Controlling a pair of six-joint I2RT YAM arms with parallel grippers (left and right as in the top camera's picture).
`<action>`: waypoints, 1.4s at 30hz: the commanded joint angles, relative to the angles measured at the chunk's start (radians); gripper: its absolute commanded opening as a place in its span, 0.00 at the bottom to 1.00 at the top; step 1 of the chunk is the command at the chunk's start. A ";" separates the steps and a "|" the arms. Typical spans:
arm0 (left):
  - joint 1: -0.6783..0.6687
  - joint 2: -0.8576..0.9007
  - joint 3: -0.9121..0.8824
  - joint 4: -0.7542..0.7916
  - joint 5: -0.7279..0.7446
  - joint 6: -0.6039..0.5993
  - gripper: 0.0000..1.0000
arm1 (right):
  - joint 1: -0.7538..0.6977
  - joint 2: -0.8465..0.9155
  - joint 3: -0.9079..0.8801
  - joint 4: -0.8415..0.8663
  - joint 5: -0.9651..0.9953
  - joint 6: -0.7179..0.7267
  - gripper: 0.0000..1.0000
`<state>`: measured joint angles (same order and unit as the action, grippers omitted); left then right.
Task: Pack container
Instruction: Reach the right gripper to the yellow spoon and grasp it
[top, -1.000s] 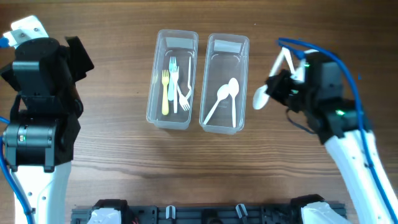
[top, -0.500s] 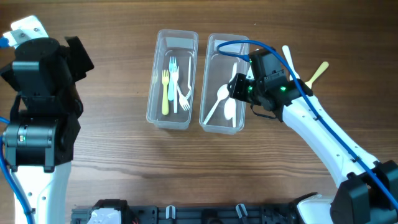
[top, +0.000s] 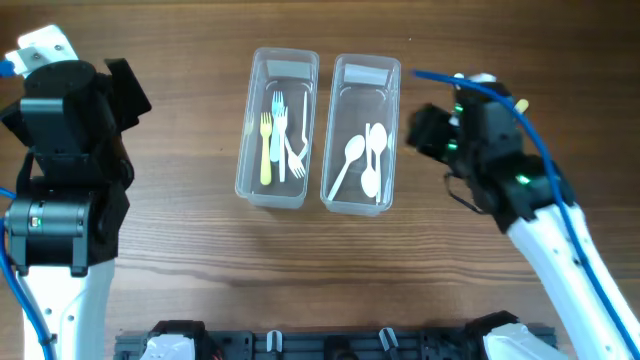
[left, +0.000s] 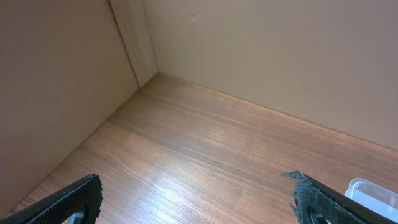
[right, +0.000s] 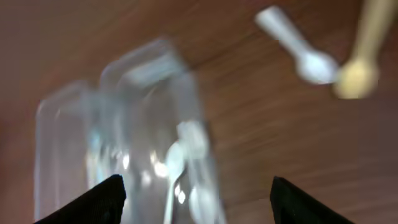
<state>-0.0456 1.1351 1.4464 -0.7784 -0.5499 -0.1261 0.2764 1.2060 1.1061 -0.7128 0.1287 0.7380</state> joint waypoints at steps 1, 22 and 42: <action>0.005 0.000 0.004 0.002 -0.009 -0.010 1.00 | -0.113 -0.039 0.021 -0.060 0.241 0.178 0.76; 0.005 0.000 0.004 0.002 -0.009 -0.010 1.00 | -0.499 0.654 0.021 0.392 -0.024 0.089 0.71; 0.005 0.000 0.004 0.002 -0.009 -0.010 1.00 | -0.500 0.821 0.021 0.438 -0.037 0.077 0.22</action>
<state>-0.0456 1.1351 1.4464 -0.7788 -0.5499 -0.1261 -0.2207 1.9717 1.1435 -0.2432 0.1139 0.8093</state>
